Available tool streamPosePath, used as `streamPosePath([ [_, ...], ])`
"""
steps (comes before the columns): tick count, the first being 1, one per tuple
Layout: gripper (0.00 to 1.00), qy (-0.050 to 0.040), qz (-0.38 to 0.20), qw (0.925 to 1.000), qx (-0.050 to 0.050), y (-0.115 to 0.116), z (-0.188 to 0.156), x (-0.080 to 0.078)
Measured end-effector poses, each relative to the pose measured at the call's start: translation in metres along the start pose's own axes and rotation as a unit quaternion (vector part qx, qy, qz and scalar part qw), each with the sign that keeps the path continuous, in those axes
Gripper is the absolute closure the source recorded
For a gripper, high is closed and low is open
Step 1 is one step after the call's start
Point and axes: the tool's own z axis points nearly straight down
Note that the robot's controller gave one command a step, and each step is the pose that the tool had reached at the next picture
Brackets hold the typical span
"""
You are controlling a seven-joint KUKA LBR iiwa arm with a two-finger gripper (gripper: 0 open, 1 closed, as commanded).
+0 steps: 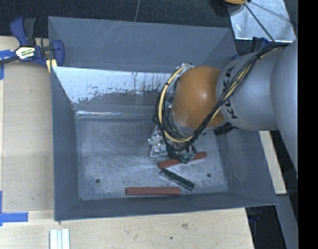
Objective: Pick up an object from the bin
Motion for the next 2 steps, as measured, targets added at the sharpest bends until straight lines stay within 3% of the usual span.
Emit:
streamPosePath([
  [1, 0.00, 0.0043, 0.000, 1.0000, 0.001, -0.0007, 0.0028, 0.0026],
  [2, 0.00, 0.0043, 0.000, 1.0000, 0.001, -0.0007, 0.0027, 0.0026],
])
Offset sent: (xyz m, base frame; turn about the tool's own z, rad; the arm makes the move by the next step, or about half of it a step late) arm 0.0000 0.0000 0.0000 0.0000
